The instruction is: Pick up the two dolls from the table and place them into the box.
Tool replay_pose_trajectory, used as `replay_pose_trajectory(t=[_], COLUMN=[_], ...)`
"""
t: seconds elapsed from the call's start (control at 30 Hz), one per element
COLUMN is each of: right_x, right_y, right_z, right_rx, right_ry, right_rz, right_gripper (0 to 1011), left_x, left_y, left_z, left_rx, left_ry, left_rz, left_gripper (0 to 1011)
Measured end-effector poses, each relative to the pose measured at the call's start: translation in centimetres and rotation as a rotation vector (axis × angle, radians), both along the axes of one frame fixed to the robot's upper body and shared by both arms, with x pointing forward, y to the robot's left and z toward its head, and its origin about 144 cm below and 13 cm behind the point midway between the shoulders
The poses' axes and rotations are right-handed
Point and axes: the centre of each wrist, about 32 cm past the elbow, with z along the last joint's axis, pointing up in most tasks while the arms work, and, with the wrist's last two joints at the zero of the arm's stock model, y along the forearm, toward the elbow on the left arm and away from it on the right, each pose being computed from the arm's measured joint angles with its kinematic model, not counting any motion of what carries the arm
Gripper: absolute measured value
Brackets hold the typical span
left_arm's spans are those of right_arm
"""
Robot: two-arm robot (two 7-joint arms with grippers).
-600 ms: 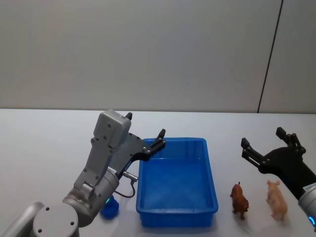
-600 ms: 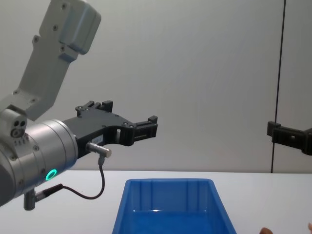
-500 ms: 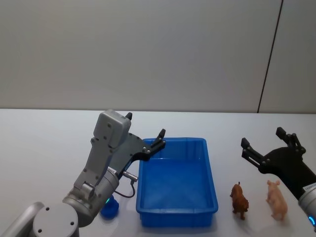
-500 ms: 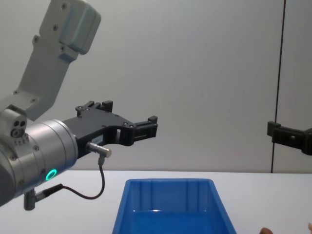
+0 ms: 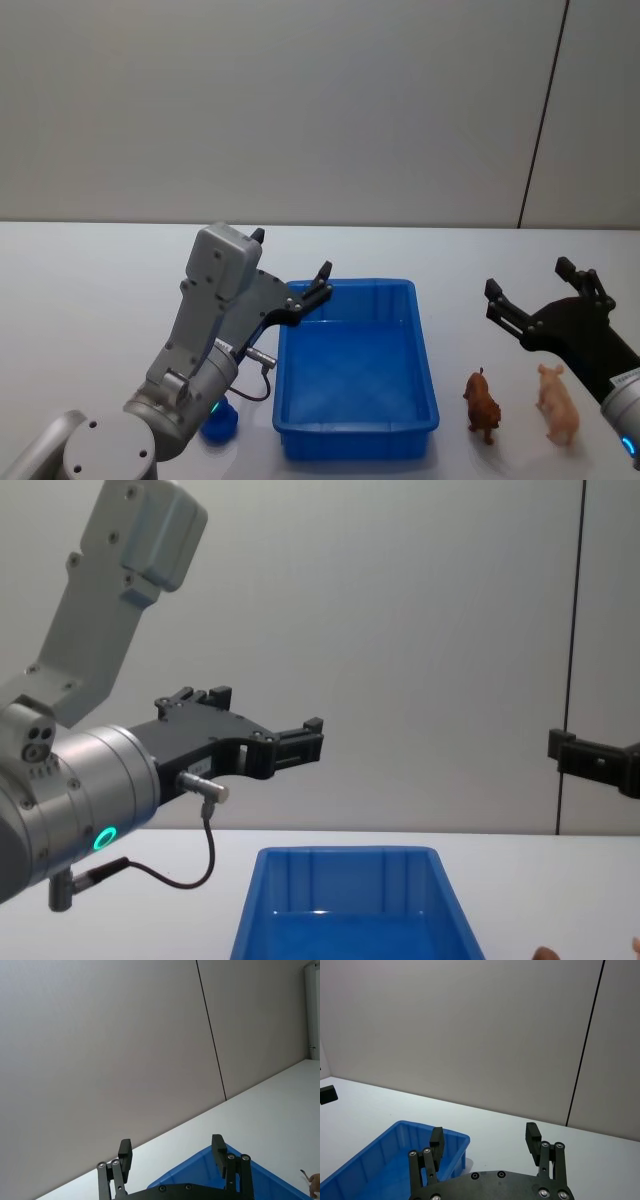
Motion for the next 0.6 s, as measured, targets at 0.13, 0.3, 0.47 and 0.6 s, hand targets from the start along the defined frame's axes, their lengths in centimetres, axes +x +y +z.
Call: replay_pose_trajectory(t=[0.13, 0.3, 0.47, 0.6], right_x=[0.0, 0.1, 0.1, -0.1], right_y=[0.0, -0.3, -0.9, -1.7], right_z=[0.0, 0.1, 0.2, 0.2], right_rx=[0.0, -0.006, -0.02, -0.041], right_ry=[0.0, 0.001, 0.015, 0.039], right_rz=[0.0, 0.001, 0.002, -0.002], right_gripper=[1001, 1001, 1001, 1001], left_x=[0.0, 0.0, 0.0, 0.0], left_y=[0.0, 0.0, 0.0, 0.0], left_z=[0.0, 0.0, 0.0, 0.0], left_rx=[0.0, 0.0, 0.0, 0.0], left_ry=[0.0, 0.0, 0.0, 0.0], left_rz=[0.0, 0.0, 0.0, 0.0], left_gripper=[1001, 1001, 1002, 1001])
